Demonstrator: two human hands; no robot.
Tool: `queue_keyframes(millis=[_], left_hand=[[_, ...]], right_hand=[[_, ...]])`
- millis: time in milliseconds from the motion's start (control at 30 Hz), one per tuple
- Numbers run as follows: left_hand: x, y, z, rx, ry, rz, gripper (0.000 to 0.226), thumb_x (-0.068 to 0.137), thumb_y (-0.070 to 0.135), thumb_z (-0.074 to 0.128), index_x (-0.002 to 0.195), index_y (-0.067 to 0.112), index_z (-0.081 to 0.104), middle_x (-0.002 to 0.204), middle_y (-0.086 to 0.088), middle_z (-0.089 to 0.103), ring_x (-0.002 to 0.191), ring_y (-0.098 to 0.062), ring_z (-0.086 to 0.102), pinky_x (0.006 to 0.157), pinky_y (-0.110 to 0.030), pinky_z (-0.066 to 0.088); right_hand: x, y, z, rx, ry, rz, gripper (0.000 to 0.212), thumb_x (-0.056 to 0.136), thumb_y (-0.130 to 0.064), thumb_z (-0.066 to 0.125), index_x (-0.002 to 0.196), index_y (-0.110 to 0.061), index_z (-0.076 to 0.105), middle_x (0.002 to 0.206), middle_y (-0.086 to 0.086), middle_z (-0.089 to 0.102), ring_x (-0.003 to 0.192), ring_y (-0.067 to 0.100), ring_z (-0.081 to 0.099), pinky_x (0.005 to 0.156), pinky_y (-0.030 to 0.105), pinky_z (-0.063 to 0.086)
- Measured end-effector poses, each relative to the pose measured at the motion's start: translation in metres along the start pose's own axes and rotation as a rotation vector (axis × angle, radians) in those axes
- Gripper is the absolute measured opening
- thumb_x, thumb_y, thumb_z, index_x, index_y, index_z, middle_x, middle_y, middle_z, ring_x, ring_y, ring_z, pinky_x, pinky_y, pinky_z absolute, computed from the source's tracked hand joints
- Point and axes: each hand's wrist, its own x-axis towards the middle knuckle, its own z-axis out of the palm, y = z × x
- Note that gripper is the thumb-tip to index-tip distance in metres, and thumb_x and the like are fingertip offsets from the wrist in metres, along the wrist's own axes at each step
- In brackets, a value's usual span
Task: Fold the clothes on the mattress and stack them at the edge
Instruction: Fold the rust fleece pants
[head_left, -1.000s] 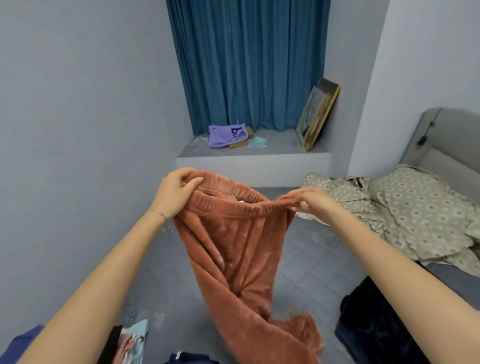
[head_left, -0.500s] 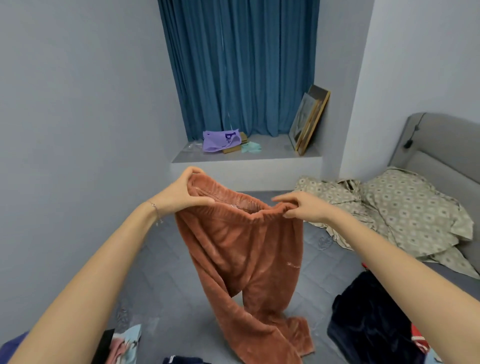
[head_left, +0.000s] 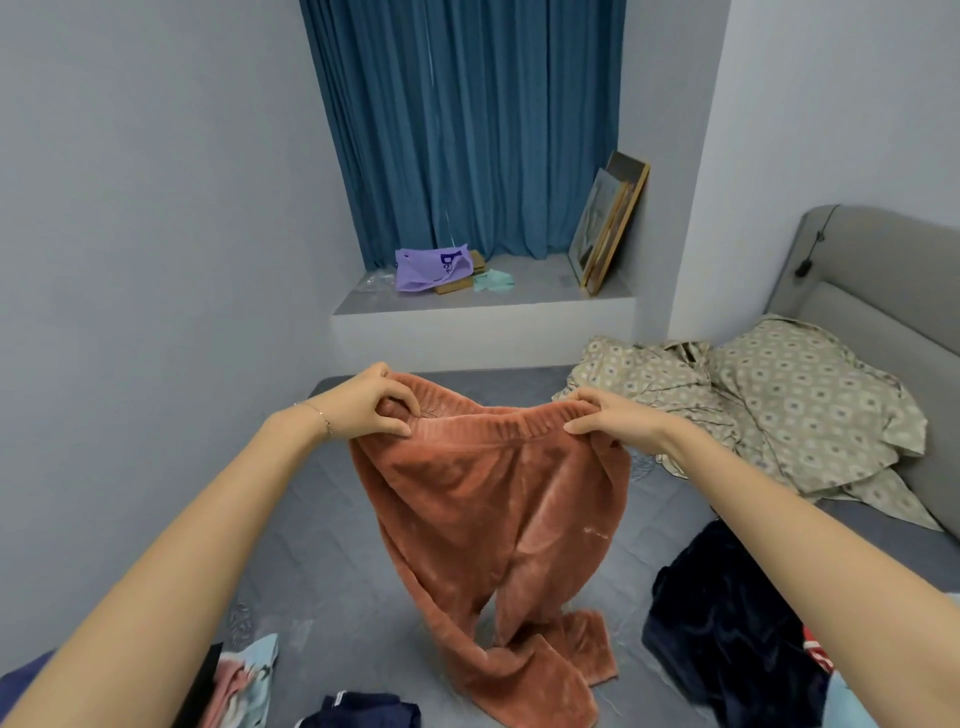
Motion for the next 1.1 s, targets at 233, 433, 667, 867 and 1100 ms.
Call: queue_keyframes(millis=[233, 433, 667, 867, 1100], left_hand=[[0.004, -0.005, 0.012, -0.024, 0.071, 0.030, 0.026, 0.078, 0.014, 0.075, 0.074, 0.032, 0.057, 0.092, 0.005, 0.040, 0.090, -0.017, 0.048, 0.080, -0.021, 0.037], [-0.001, -0.010, 0.008, -0.391, 0.301, 0.039, 0.023, 0.086, -0.005, 0.063, 0.075, 0.012, 0.052, 0.111, -0.007, 0.059, 0.104, -0.017, 0.056, 0.088, -0.020, 0.044], [-0.003, -0.018, 0.014, -0.736, 0.329, -0.091, 0.022, 0.100, 0.004, 0.043, 0.084, 0.018, 0.037, 0.072, -0.006, 0.043, 0.072, -0.019, 0.036, 0.062, -0.029, 0.033], [0.004, -0.020, 0.021, -0.831, 0.304, -0.109, 0.019, 0.098, 0.010, 0.050, 0.085, 0.023, 0.043, 0.066, 0.003, 0.049, 0.054, -0.006, 0.042, 0.048, -0.018, 0.034], [0.006, -0.022, 0.035, -0.979, -0.012, -0.167, 0.022, 0.091, 0.012, 0.061, 0.111, 0.005, 0.066, 0.104, -0.009, 0.071, 0.091, -0.014, 0.067, 0.083, -0.027, 0.054]], right_hand=[[-0.005, -0.007, -0.014, 0.062, -0.036, -0.021, 0.037, 0.081, -0.016, 0.074, 0.114, -0.029, 0.060, 0.114, -0.005, 0.062, 0.098, 0.007, 0.062, 0.077, 0.019, 0.049], [-0.007, -0.002, -0.032, -0.256, 0.000, -0.042, 0.060, 0.072, -0.017, 0.083, 0.124, -0.025, 0.053, 0.114, -0.004, 0.059, 0.103, 0.012, 0.058, 0.080, 0.022, 0.045], [-0.006, 0.008, -0.040, -0.014, 0.119, -0.046, 0.037, 0.072, -0.015, 0.083, 0.101, 0.000, 0.065, 0.098, 0.012, 0.070, 0.091, 0.022, 0.066, 0.085, 0.033, 0.051], [-0.008, 0.009, -0.041, 0.293, 0.063, 0.035, 0.030, 0.075, -0.009, 0.076, 0.102, -0.008, 0.064, 0.101, 0.016, 0.070, 0.088, 0.028, 0.069, 0.084, 0.038, 0.054], [-0.002, -0.004, -0.042, 0.590, 0.142, 0.064, 0.027, 0.080, -0.007, 0.068, 0.107, -0.004, 0.069, 0.103, 0.015, 0.072, 0.093, 0.025, 0.070, 0.083, 0.034, 0.056]])
